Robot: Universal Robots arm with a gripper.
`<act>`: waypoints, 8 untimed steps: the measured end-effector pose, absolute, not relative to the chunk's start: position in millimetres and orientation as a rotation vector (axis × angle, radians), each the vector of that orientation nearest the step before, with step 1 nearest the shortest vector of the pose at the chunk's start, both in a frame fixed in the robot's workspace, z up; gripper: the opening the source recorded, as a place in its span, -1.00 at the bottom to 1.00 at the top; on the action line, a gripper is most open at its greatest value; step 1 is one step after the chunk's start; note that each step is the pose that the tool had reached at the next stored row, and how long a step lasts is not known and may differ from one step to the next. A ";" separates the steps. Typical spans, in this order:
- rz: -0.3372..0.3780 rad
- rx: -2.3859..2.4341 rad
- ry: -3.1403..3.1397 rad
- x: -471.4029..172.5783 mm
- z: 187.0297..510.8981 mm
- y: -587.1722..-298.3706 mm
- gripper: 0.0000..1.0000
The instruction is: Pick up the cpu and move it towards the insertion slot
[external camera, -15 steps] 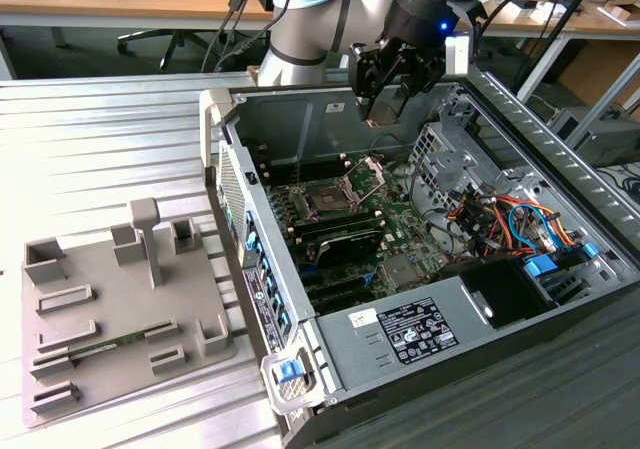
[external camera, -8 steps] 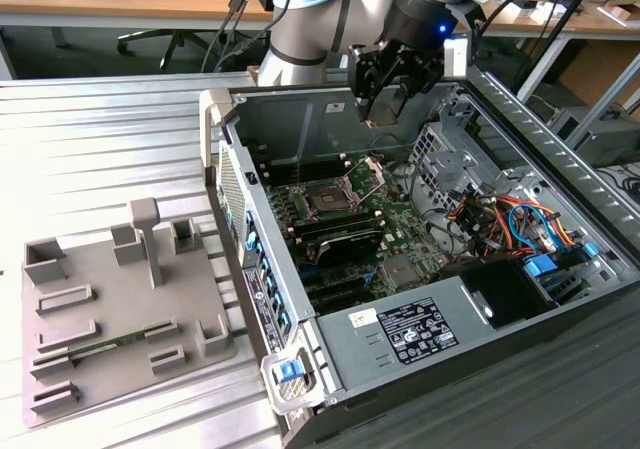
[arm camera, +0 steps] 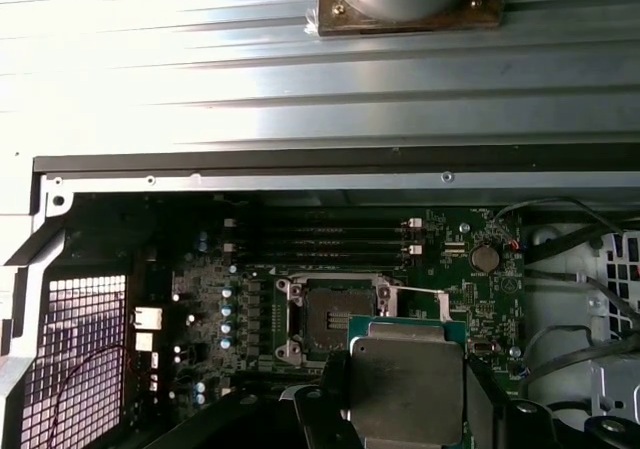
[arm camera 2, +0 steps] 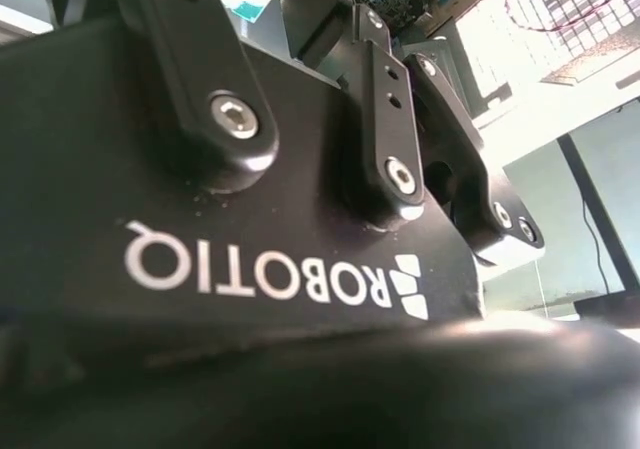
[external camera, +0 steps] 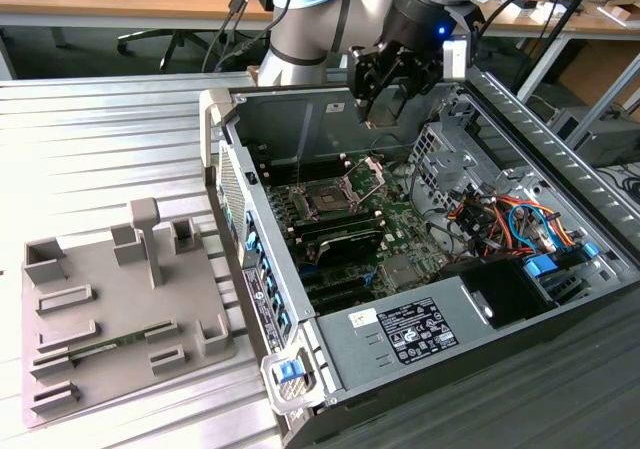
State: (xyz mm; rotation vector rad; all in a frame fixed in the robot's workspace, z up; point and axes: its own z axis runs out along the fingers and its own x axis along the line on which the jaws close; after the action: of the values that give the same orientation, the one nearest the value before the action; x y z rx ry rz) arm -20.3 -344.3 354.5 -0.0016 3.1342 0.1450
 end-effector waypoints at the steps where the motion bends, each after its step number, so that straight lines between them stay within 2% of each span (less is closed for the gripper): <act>1: 0.145 -0.002 3.134 -20.3 354.0 -344.3 0.09; 8: 0.145 -0.002 3.134 -20.4 351.7 -344.3 0.09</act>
State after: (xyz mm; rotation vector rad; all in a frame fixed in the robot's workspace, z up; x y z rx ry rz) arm -20.4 -344.3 351.7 -0.0016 3.1342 0.1451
